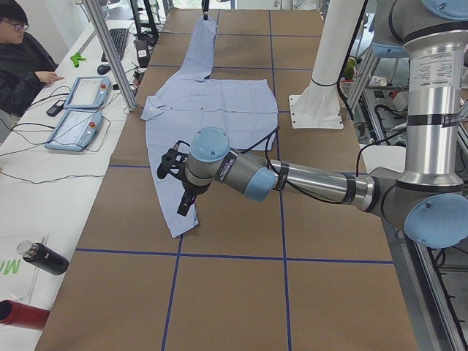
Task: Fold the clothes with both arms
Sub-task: 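Lift the cuff with the right gripper and carry it toward the collar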
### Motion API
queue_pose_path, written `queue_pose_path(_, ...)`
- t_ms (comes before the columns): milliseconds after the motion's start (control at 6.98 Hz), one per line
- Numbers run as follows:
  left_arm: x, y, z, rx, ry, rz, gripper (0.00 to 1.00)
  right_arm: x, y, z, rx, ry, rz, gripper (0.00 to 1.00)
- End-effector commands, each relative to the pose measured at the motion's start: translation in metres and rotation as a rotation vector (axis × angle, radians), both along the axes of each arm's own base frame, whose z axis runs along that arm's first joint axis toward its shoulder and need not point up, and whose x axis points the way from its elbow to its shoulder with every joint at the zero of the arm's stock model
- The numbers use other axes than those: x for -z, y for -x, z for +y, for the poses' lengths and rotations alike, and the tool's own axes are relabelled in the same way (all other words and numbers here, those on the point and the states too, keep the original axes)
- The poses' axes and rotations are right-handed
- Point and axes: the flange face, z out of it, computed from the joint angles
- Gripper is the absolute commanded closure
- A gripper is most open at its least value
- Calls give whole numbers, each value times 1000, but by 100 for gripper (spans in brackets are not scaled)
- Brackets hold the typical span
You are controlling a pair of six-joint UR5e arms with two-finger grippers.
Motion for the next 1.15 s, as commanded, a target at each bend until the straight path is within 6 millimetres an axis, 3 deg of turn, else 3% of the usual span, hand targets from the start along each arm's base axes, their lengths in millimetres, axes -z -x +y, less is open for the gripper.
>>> queue_pose_path(0,-2,0,3,0,4,1,0,85,20,-22,34,-61,-45,100)
queue_pose_path(286,-5,1,4,2,8,-1,0,141,73,-42,87,-118,-53,100)
queue_pose_path(716,-5,1,4,2,11,-1,0,211,128,-104,54,-135,-9,100)
queue_pose_path(1003,-9,1,3,2,17,-1,0,238,165,-98,28,-172,20,100)
